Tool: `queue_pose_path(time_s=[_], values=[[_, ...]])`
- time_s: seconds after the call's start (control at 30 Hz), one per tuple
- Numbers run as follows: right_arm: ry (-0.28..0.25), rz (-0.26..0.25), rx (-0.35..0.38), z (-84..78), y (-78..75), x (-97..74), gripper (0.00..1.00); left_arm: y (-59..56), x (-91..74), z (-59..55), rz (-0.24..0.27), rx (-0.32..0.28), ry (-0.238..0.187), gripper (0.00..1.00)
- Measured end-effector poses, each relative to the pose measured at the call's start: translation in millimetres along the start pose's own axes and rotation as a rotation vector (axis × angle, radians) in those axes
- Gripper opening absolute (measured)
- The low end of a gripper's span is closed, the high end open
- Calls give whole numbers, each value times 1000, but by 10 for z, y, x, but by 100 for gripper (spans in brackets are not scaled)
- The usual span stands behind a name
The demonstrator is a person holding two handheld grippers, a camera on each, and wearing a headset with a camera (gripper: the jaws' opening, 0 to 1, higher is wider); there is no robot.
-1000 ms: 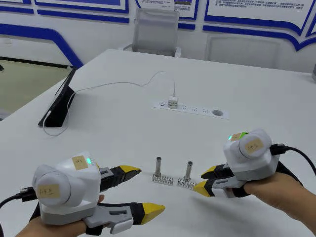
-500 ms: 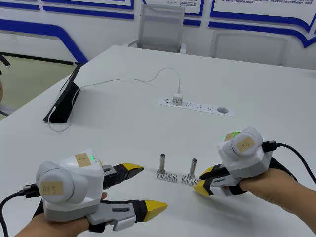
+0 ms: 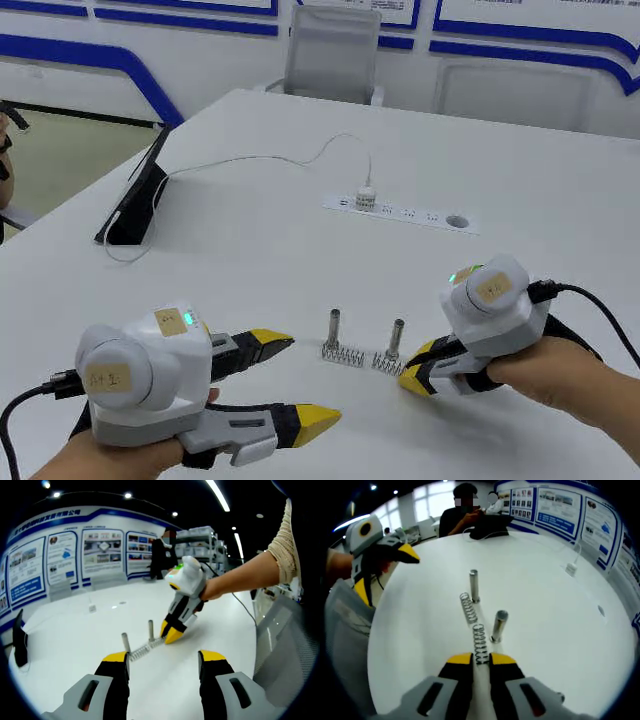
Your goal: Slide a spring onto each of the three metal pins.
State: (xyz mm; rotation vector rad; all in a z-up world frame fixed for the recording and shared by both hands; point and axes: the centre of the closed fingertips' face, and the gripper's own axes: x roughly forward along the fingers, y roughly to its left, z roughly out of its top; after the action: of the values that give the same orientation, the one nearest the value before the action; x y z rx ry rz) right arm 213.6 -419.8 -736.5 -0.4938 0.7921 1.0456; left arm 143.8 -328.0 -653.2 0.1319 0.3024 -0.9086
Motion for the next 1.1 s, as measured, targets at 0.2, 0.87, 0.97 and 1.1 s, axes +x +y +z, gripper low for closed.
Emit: queue_pose_path(time_s=[0.2, 0.87, 0.97, 1.1], values=[[8, 1, -4, -21, 4, 0, 12, -20, 2, -2, -4, 4, 3, 56], [16, 38, -114, 48, 267, -348, 12, -164, 121, 34, -56, 35, 12, 55], [18, 47, -138, 67, 331, -418, 12, -193, 139, 46, -66, 41, 12, 54], [21, 62, -172, 96, 419, -497, 12, -235, 155, 55, -79, 49, 12, 54]])
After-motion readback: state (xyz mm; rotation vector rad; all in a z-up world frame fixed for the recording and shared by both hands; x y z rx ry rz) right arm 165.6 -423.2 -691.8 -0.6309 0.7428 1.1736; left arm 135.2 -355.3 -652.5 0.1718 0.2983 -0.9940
